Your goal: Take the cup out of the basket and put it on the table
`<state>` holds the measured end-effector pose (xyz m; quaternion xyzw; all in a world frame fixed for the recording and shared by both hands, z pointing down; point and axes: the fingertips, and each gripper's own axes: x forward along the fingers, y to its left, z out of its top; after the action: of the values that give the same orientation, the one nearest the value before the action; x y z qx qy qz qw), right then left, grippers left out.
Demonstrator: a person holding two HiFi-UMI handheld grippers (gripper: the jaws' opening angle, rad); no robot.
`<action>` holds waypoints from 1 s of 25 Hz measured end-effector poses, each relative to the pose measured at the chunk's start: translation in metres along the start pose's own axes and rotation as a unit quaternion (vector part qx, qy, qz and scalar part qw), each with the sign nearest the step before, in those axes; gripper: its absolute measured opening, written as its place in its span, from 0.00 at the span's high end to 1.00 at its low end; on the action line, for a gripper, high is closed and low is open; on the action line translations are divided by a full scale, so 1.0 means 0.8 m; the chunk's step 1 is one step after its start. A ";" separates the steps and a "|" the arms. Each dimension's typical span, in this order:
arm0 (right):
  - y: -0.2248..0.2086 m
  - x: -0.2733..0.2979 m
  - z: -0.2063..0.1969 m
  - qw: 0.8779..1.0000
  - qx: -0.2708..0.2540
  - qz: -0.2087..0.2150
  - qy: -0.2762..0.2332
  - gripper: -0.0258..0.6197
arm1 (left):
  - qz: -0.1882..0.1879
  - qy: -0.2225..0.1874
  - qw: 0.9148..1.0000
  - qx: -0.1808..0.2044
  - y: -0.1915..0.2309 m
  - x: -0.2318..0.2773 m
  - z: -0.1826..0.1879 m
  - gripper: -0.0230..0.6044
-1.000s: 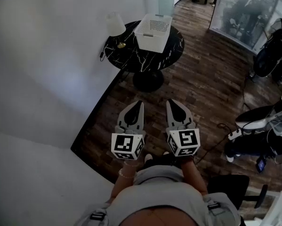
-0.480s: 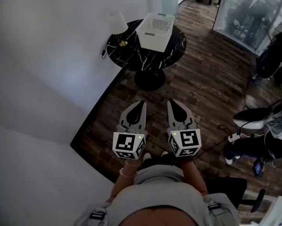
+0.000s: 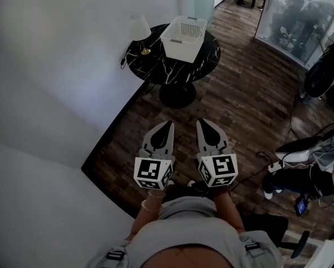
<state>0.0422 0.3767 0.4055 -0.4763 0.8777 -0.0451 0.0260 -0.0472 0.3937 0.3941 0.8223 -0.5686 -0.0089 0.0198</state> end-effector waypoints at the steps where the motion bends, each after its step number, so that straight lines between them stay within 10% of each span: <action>1: -0.001 0.001 -0.001 1.000 0.001 0.001 0.000 0.94 | 0.000 0.002 1.000 0.001 -0.001 0.001 -0.002 0.96; 25: -0.039 0.120 0.001 0.999 0.002 -0.040 0.005 0.94 | -0.058 0.015 0.998 -0.002 0.066 0.125 0.002 0.96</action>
<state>0.0164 0.2794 0.4076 -0.5109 0.8579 -0.0506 0.0206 -0.0610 0.2818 0.3956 0.8540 -0.5194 0.0005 0.0295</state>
